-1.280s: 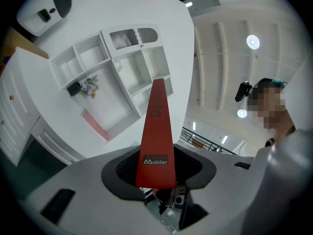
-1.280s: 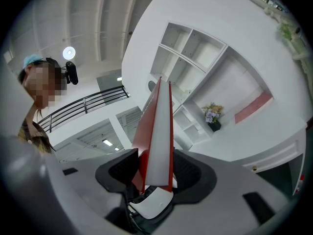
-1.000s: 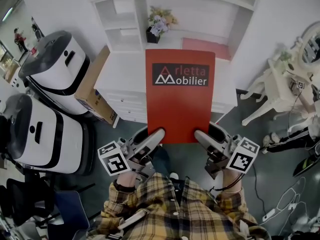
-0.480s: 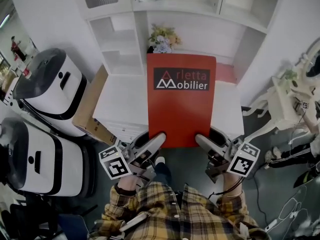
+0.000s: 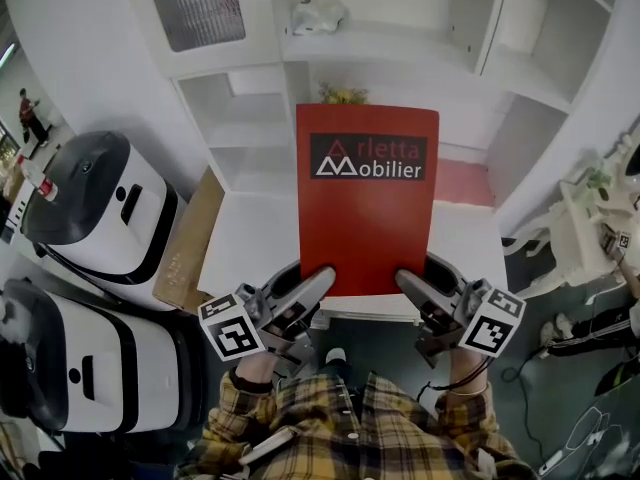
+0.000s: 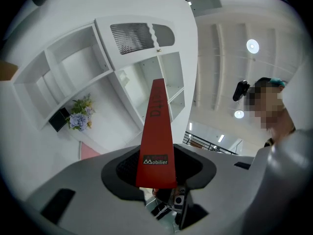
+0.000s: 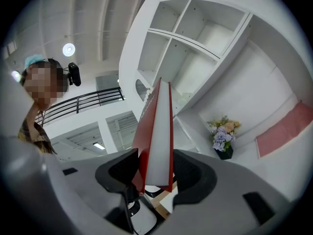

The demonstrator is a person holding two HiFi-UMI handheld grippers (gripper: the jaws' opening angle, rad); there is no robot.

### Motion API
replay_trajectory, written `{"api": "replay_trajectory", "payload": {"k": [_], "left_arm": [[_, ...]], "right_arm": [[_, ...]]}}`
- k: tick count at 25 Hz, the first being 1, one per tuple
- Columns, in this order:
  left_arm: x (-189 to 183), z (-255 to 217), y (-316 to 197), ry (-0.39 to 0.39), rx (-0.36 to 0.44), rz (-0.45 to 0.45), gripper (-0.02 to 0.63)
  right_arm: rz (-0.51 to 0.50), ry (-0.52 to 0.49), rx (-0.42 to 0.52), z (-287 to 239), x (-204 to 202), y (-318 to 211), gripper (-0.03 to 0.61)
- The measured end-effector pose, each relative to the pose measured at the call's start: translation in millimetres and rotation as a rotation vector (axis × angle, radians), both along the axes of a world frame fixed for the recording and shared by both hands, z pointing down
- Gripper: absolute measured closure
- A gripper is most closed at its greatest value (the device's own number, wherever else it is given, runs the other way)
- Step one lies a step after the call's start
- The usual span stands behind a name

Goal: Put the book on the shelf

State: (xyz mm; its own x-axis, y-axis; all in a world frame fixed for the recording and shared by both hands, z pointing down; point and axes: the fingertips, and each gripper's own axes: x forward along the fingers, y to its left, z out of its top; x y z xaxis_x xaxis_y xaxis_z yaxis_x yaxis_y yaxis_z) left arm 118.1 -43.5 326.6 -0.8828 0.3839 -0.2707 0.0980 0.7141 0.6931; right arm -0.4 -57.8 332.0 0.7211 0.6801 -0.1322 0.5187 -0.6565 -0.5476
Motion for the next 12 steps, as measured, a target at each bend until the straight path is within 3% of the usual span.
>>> {"api": "replay_trajectory", "payload": {"k": [12], "left_arm": [[0,-9,70,-0.001,0.026,0.020,0.427]], "right_arm": [[0.025,-0.001,0.019,-10,0,68,0.351]]}}
